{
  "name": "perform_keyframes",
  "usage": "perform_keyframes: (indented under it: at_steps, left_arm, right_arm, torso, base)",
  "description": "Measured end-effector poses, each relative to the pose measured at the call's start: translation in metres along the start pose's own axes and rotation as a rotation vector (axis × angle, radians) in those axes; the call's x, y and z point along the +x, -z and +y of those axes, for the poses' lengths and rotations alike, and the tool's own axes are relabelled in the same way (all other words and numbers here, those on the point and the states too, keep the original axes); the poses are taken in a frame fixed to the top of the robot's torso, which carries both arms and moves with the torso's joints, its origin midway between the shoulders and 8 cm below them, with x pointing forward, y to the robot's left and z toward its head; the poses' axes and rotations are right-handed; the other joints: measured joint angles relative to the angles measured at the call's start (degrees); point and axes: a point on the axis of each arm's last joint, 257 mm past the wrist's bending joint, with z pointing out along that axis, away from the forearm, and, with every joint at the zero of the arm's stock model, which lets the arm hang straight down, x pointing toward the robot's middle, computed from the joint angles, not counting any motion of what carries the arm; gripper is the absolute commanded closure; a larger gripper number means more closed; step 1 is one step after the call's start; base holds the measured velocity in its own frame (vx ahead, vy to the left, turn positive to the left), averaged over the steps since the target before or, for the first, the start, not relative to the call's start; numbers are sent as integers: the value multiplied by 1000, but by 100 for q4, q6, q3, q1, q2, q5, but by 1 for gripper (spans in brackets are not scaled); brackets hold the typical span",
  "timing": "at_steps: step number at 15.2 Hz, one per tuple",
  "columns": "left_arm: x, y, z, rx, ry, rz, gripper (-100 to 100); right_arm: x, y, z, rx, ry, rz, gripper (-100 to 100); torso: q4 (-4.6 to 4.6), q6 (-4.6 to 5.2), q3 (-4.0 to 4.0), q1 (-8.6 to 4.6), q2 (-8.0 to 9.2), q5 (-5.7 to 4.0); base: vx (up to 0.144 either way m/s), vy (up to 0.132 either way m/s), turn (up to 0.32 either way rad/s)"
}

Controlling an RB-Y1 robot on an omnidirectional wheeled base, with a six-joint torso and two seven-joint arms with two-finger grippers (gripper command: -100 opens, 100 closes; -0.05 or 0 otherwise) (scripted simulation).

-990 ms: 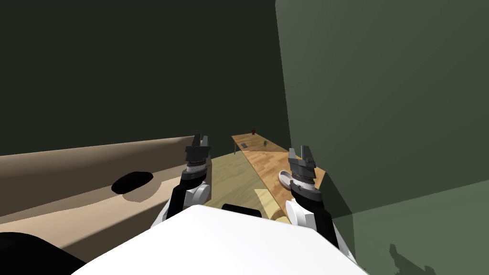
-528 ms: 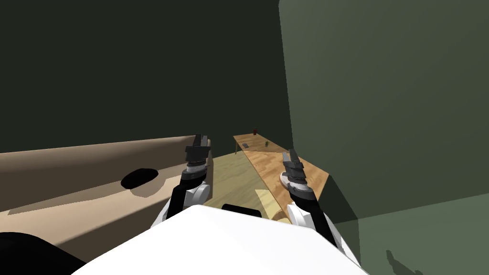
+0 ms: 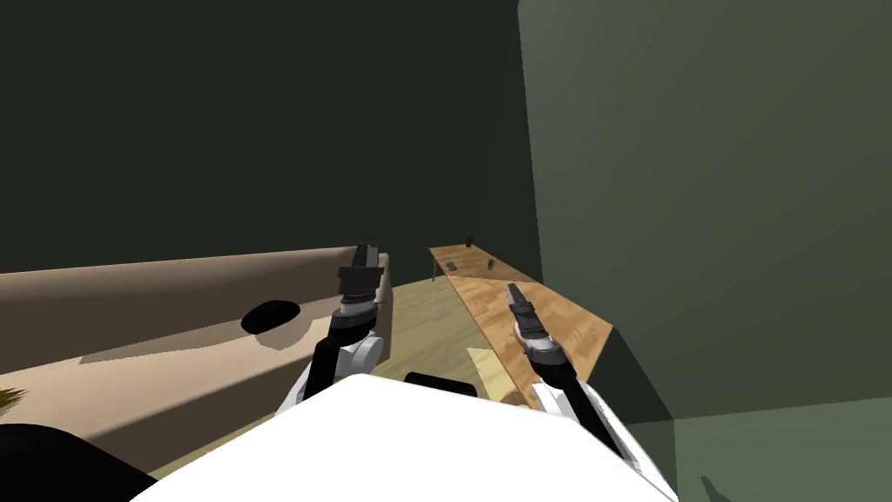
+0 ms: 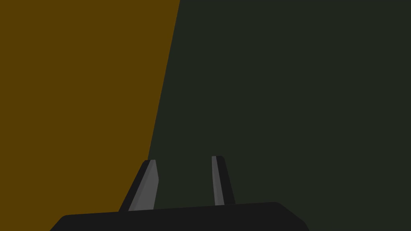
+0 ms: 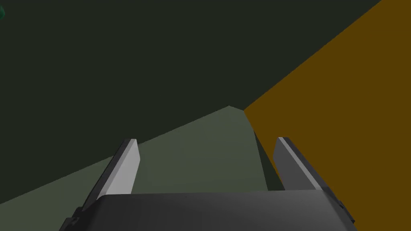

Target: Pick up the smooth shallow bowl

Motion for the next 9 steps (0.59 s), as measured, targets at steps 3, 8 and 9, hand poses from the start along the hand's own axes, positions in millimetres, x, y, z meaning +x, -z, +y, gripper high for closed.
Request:
perform_keyframes:
  at_steps: [3, 8, 9]
  left_arm:
    - [0, 0, 0, 0, 0, 0, 0]
    - [0, 0, 0, 0, 0, 0, 0]
    - [0, 0, 0, 0, 0, 0, 0]
  right_arm:
    - [15, 11, -25, 47, 37, 91, -100]
    - [36, 36, -64, 123, 95, 220, -100]
    - [38, 41, -74, 139, 108, 248, -100]
  torso:
    - [-1, -1, -2, -2, -3, -1]
    - [-1, -1, -2, -1, -4, 0]
    - [-1, -1, -3, -2, -5, -1]
  base:
    - [9, -22, 94]
    - [9, -18, 81]
    - [10, -19, 33]
